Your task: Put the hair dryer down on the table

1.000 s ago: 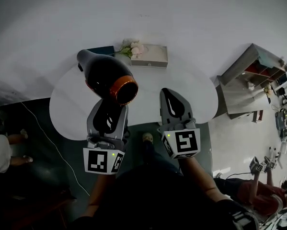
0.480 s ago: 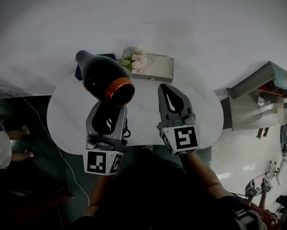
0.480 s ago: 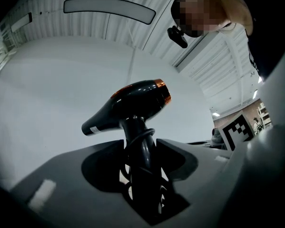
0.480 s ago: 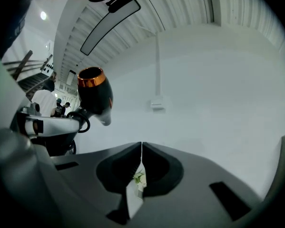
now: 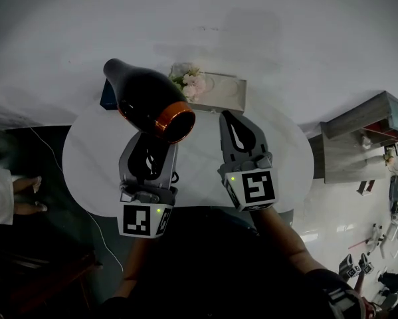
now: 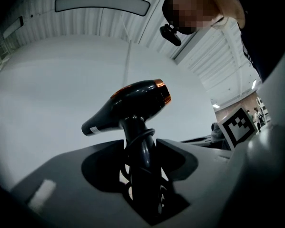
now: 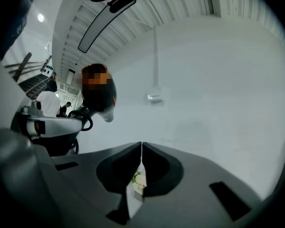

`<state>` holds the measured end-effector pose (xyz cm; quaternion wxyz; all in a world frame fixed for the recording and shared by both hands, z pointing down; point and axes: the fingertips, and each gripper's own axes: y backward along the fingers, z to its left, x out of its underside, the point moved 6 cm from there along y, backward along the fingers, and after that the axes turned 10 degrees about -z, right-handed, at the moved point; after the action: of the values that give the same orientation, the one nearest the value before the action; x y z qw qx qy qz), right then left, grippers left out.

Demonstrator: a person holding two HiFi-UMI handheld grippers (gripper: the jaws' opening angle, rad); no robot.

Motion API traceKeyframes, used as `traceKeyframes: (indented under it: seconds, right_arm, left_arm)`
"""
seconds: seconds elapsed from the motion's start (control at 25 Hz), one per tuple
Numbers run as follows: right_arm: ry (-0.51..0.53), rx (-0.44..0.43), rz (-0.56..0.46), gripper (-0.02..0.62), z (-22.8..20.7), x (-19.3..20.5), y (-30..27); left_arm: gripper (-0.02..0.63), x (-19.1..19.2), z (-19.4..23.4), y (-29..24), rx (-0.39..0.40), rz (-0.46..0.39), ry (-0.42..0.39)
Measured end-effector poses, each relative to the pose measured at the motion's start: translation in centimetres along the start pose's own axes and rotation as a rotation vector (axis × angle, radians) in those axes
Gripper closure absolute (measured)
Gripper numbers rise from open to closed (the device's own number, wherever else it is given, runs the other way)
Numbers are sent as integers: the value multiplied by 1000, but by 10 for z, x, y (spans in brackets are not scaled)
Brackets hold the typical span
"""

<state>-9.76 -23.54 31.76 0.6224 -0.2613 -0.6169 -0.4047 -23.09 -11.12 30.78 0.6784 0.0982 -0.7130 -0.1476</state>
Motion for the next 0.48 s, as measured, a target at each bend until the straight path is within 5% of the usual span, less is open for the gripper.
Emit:
traceKeyframes:
  seconds: [0.48]
  right_arm:
    - [13, 200, 73, 583, -31, 23, 12]
  left_arm:
    - [385, 59, -17, -29, 240, 185, 7]
